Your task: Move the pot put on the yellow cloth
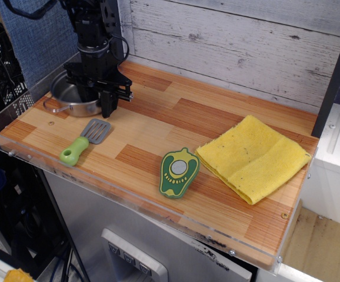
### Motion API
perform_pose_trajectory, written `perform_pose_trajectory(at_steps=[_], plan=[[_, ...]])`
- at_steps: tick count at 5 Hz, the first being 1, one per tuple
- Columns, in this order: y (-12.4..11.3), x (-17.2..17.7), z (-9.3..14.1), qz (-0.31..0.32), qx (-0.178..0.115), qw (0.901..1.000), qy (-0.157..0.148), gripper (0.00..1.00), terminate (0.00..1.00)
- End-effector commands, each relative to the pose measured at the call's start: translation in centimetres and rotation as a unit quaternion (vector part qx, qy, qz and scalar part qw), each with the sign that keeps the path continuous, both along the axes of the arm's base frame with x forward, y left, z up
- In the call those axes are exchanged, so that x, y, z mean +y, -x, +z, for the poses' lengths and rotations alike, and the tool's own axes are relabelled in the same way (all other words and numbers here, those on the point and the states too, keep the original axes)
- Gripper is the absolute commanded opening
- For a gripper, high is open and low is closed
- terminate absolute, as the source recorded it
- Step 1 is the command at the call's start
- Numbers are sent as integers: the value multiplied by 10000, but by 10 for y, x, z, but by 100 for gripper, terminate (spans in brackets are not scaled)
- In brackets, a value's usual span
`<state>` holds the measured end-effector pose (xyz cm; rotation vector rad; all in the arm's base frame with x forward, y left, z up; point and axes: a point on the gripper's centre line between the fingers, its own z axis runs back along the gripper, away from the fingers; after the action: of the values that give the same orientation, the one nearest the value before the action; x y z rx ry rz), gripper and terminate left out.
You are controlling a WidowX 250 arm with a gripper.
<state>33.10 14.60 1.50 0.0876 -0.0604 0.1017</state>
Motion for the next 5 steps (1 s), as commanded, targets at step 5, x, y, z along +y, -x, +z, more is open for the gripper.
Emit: perform_pose_trajectory(at_steps=[5], plan=[[5,-55,97,-619,-634,9959,169,0,0]])
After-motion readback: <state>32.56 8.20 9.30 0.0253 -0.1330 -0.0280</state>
